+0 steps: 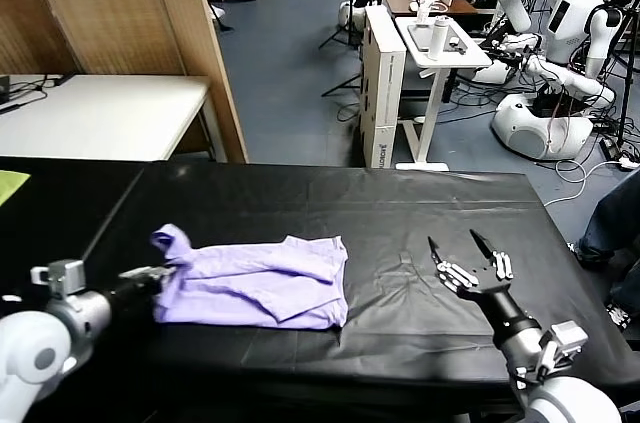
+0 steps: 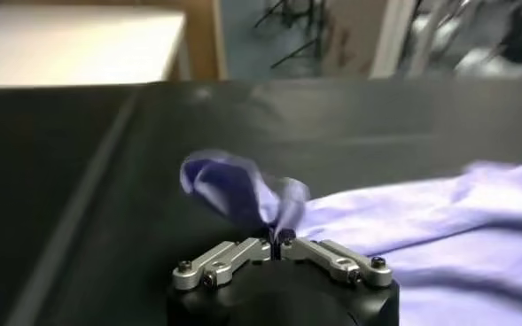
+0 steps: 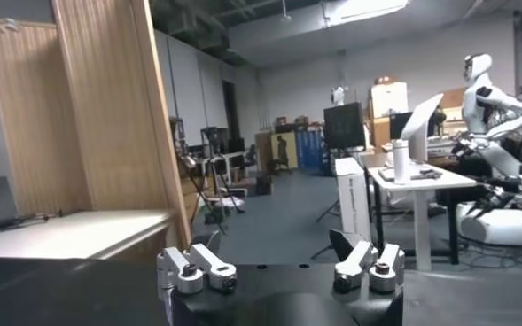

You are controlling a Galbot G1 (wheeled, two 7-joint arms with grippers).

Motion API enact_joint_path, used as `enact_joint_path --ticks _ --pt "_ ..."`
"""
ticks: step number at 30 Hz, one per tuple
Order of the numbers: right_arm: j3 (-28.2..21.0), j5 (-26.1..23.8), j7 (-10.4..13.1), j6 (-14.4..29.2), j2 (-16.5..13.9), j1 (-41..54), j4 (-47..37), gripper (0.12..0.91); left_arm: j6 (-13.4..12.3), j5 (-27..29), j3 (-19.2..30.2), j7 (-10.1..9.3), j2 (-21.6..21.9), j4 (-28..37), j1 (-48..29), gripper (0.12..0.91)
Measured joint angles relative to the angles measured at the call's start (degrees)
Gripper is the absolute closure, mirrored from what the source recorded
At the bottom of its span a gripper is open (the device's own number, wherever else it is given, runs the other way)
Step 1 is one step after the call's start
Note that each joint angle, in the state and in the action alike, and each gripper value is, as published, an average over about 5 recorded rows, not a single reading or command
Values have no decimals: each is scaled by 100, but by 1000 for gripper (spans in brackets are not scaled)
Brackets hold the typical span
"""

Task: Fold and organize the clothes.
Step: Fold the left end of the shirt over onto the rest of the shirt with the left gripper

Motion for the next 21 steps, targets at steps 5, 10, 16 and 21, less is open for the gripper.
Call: enact_joint_path --ticks 5,10,16,21 --pt "22 -145 -1 1 89 -86 -53 118 0 -76 536 -122 -341 -142 -319 866" --pt "25 -221 -6 -6 147 -132 -69 118 0 75 1124 -136 -685 -95 -713 866" --pt "14 -269 -14 -17 172 -136 -122 118 0 239 1801 -226 -1057 50 -1214 866" --pt "20 -278 -13 -17 173 -125 -170 118 0 259 2214 -294 -1280 99 -1485 866"
